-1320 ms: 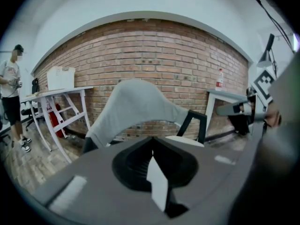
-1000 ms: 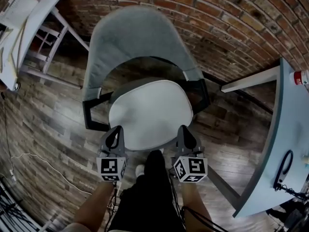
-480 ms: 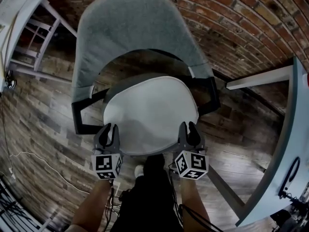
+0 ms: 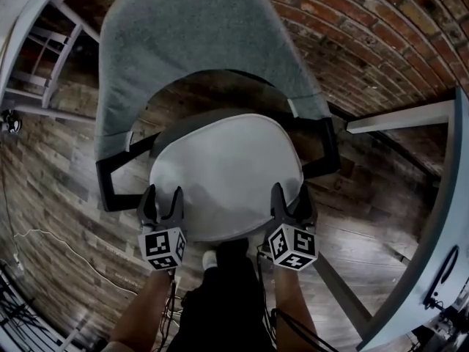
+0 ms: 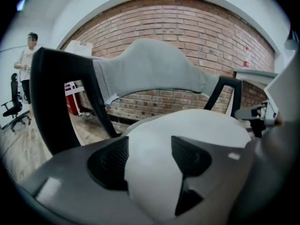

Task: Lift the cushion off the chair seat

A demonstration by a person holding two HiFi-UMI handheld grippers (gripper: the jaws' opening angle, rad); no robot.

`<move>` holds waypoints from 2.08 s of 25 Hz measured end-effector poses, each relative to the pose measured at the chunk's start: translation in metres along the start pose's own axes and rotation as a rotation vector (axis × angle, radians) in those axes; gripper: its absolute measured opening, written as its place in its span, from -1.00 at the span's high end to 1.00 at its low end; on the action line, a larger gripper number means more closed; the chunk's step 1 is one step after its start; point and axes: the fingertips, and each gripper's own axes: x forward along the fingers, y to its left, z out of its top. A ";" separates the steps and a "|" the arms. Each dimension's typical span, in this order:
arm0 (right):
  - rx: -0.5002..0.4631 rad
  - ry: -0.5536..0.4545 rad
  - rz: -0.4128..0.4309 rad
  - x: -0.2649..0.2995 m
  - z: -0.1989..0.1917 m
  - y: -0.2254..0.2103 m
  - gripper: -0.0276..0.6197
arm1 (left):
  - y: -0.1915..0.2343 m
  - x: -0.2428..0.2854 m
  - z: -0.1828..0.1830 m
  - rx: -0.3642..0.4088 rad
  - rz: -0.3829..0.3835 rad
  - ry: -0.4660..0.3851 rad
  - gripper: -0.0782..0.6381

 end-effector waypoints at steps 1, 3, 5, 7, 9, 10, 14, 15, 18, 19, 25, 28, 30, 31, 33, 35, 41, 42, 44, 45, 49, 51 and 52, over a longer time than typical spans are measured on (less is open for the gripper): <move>0.001 0.002 -0.005 0.003 -0.001 -0.002 -0.07 | 0.001 0.003 -0.001 -0.004 0.009 0.003 0.05; 0.005 0.005 -0.014 0.008 -0.002 -0.005 -0.14 | 0.005 0.007 -0.003 -0.020 0.029 0.004 -0.05; 0.012 0.008 -0.021 0.012 -0.004 -0.010 -0.19 | 0.010 0.011 -0.007 -0.056 0.053 0.010 -0.12; 0.017 0.014 -0.025 0.016 -0.007 -0.013 -0.23 | 0.015 0.015 -0.012 -0.107 0.081 0.024 -0.20; 0.019 0.021 -0.027 0.020 -0.010 -0.015 -0.23 | 0.021 0.018 -0.018 -0.155 0.104 0.038 -0.23; 0.021 0.025 -0.027 0.022 -0.012 -0.015 -0.23 | 0.024 0.019 -0.021 -0.176 0.110 0.043 -0.24; 0.038 0.050 -0.023 0.026 -0.021 -0.017 -0.23 | 0.027 0.023 -0.029 -0.229 0.093 0.063 -0.23; 0.042 0.058 -0.022 0.027 -0.023 -0.017 -0.23 | 0.026 0.025 -0.031 -0.237 0.083 0.070 -0.23; 0.028 0.071 -0.024 0.029 -0.027 -0.017 -0.23 | 0.025 0.027 -0.034 -0.249 0.070 0.085 -0.23; 0.015 0.071 -0.026 0.029 -0.027 -0.016 -0.22 | 0.026 0.027 -0.034 -0.243 0.074 0.086 -0.23; -0.046 0.082 -0.039 0.027 -0.027 -0.008 0.09 | 0.021 0.025 -0.031 -0.182 0.094 0.085 -0.14; -0.066 0.076 -0.063 0.024 -0.021 -0.006 0.26 | 0.023 0.022 -0.026 -0.141 0.124 0.074 0.11; -0.073 0.069 -0.076 0.020 -0.016 -0.006 0.38 | 0.025 0.018 -0.022 -0.115 0.135 0.067 0.25; -0.077 0.066 -0.082 0.017 -0.014 -0.005 0.43 | 0.025 0.016 -0.020 -0.100 0.135 0.062 0.29; -0.083 0.059 -0.093 0.010 -0.009 -0.002 0.54 | 0.024 0.011 -0.014 -0.069 0.131 0.044 0.36; -0.083 0.049 -0.100 0.002 -0.004 0.002 0.60 | 0.021 0.004 -0.007 -0.042 0.122 0.020 0.44; -0.070 0.022 -0.108 -0.032 0.011 0.010 0.65 | 0.015 -0.026 0.016 0.000 0.107 -0.030 0.49; -0.074 0.019 -0.110 -0.039 0.016 0.012 0.65 | 0.014 -0.033 0.022 0.011 0.107 -0.039 0.49; -0.080 0.014 -0.112 -0.054 0.026 0.016 0.65 | 0.014 -0.049 0.033 0.021 0.104 -0.054 0.49; -0.081 0.008 -0.112 -0.062 0.032 0.018 0.65 | 0.013 -0.058 0.039 0.023 0.102 -0.060 0.49; -0.079 -0.024 -0.106 -0.099 0.068 0.032 0.65 | 0.015 -0.095 0.071 0.023 0.100 -0.080 0.49; -0.089 -0.032 -0.101 -0.122 0.085 0.041 0.65 | 0.016 -0.119 0.088 0.025 0.101 -0.085 0.49; -0.093 -0.035 -0.101 -0.134 0.094 0.045 0.65 | 0.016 -0.132 0.095 0.027 0.100 -0.087 0.49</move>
